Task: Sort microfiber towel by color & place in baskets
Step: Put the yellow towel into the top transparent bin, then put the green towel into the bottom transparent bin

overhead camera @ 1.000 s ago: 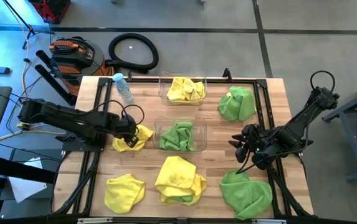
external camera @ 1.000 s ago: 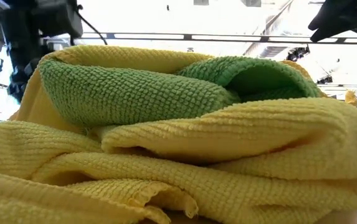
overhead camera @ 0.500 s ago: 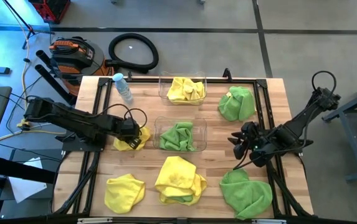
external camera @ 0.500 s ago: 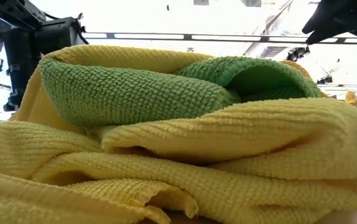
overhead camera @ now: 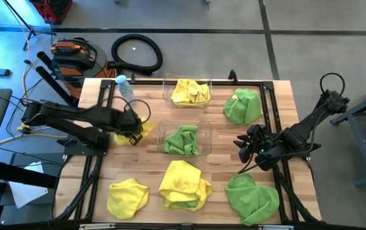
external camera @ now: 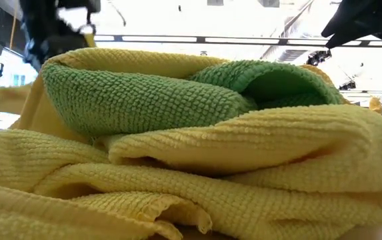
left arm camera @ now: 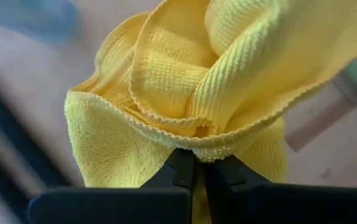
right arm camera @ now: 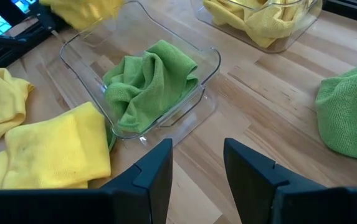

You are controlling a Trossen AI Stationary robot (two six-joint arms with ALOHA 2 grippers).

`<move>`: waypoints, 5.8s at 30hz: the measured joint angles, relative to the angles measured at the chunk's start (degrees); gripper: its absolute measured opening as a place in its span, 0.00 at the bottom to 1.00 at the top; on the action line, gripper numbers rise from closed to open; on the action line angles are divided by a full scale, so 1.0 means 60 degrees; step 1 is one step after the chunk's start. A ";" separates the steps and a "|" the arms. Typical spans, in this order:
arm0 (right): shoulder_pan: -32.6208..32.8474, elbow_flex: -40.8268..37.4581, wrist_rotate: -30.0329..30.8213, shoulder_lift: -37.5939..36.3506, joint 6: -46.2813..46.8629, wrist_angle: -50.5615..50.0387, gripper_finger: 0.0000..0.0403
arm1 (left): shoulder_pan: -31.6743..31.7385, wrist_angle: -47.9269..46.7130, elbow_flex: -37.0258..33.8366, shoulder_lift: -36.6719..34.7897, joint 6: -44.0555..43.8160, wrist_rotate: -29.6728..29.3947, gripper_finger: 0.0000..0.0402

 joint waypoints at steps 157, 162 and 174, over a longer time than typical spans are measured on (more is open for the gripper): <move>-0.1330 0.0000 -0.2237 0.0112 0.2634 -0.1042 0.10 | -0.0288 0.3243 0.6869 0.5712 0.6296 0.3235 0.03; -0.1330 0.0000 -0.3410 0.0567 0.3383 -0.0656 0.03 | -0.0280 0.4832 0.4112 0.3454 0.5867 0.3222 0.01; -0.0709 0.0122 -0.7169 0.2530 0.5400 -0.0236 0.00 | -0.0273 0.5731 -0.0293 -0.1087 0.4364 0.2816 0.00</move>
